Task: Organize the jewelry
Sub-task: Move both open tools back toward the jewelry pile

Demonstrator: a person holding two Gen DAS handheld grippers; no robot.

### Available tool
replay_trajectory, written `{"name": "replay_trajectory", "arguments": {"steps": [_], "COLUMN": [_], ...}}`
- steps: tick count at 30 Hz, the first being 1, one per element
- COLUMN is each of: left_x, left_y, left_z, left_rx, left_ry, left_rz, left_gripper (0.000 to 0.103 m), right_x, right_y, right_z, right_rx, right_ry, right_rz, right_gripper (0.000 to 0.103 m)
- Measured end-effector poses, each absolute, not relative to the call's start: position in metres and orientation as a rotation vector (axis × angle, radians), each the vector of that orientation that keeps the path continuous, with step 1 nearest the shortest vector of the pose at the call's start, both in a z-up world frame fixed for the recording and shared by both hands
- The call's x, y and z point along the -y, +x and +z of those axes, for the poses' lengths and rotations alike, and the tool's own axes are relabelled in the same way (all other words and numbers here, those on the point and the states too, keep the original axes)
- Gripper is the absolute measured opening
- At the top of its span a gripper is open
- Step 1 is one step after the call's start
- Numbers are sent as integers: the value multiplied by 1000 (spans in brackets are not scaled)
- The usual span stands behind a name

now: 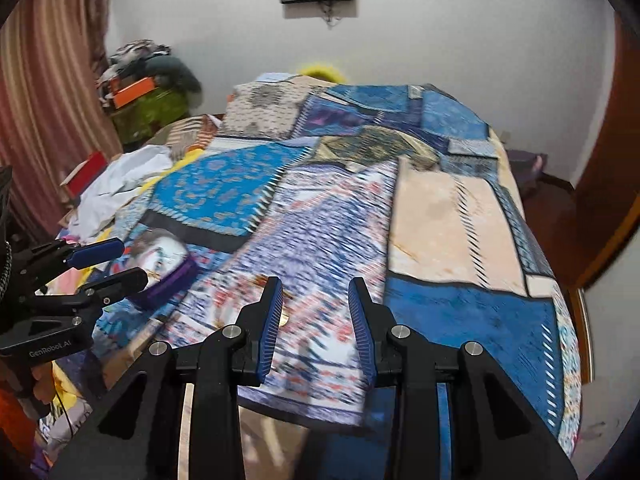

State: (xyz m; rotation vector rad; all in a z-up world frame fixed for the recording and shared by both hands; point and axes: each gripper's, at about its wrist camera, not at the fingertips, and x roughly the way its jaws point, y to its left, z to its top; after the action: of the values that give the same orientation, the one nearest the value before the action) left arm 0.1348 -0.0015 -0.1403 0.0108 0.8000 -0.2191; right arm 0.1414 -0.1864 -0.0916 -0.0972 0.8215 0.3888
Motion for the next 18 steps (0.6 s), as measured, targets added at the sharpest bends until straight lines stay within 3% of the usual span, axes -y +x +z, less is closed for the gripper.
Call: {"name": "replay_trajectory", "arguments": {"steps": [7,8,10,16,18], "left_x": [33,35,40,50,52], "left_y": [151,153,158,168,168], "left_z": [-158,-160,-164,-180,-182], "left_rx": [-840,-846,-868,-928,-924], "left_ry": [2,-6,-24,-58,-60], "left_rz": [-257,-264,-283,-326,-328], "left_gripper": [52,49,33,9,7], "right_x": [208,210,213,213,211], "right_y": [140,139,138,133,130], "right_z": [-110,-112,-117,-125,-124], "right_rx": [-868,-872,-886,-901,-898], "right_ry": [-69,-65,-57,-31,-28], "right_rz": [377,380,387,421,434], "right_gripper": [31,31,31,31,31]}}
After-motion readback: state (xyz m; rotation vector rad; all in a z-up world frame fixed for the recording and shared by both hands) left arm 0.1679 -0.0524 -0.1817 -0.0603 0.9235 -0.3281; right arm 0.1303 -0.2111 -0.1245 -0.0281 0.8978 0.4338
